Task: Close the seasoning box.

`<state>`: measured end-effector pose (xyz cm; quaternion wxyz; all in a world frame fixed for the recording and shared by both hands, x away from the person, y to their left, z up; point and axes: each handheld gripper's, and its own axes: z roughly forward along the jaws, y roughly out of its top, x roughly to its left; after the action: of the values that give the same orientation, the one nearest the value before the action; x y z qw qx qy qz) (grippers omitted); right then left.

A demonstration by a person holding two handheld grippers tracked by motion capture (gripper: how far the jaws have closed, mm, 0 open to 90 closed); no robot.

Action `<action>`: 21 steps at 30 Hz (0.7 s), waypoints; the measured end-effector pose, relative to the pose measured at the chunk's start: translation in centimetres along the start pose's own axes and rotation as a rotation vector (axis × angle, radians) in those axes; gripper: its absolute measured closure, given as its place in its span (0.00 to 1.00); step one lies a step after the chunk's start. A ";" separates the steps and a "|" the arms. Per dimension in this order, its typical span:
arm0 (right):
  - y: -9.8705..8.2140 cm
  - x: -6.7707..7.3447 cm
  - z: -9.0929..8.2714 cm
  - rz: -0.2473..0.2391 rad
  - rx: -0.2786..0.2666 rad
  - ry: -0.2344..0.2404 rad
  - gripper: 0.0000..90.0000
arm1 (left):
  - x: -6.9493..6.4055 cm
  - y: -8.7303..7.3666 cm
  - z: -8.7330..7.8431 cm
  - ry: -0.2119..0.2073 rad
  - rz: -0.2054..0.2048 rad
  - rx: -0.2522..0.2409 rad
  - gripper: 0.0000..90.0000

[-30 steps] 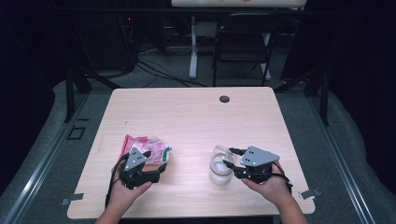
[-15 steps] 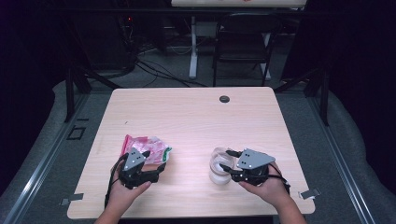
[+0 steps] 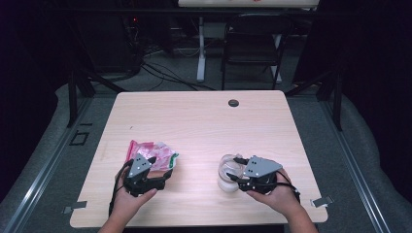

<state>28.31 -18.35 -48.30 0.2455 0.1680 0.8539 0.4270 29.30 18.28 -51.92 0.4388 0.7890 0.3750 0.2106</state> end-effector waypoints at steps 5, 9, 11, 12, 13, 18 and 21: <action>0.1 0.1 0.0 0.023 -0.026 0.040 0.51 | -0.1 0.0 0.1 0.003 0.002 0.005 0.28; 0.1 -0.2 -0.2 0.038 -0.036 0.029 0.51 | -0.1 0.0 0.1 0.003 0.002 0.004 0.28; 0.0 -0.3 -0.3 0.048 -0.042 0.026 0.51 | -0.1 0.0 0.0 0.004 0.002 0.002 0.28; 0.0 -0.3 -0.3 0.049 -0.041 0.023 0.51 | -0.1 0.0 0.0 0.004 0.002 0.001 0.28; 0.0 -0.4 -0.3 0.050 -0.042 0.022 0.51 | -0.1 0.0 0.0 0.004 0.002 0.001 0.28; 0.0 -0.6 -0.5 0.066 -0.052 0.020 0.51 | -0.1 0.0 0.0 0.004 0.002 -0.001 0.28; 0.0 -0.7 -0.6 0.070 -0.055 0.014 0.51 | -0.1 0.0 0.0 0.003 0.002 -0.002 0.28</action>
<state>28.54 -19.13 -47.81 0.2290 0.1882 0.8372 0.4597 29.23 18.21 -51.87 0.4387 0.7886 0.3748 0.2126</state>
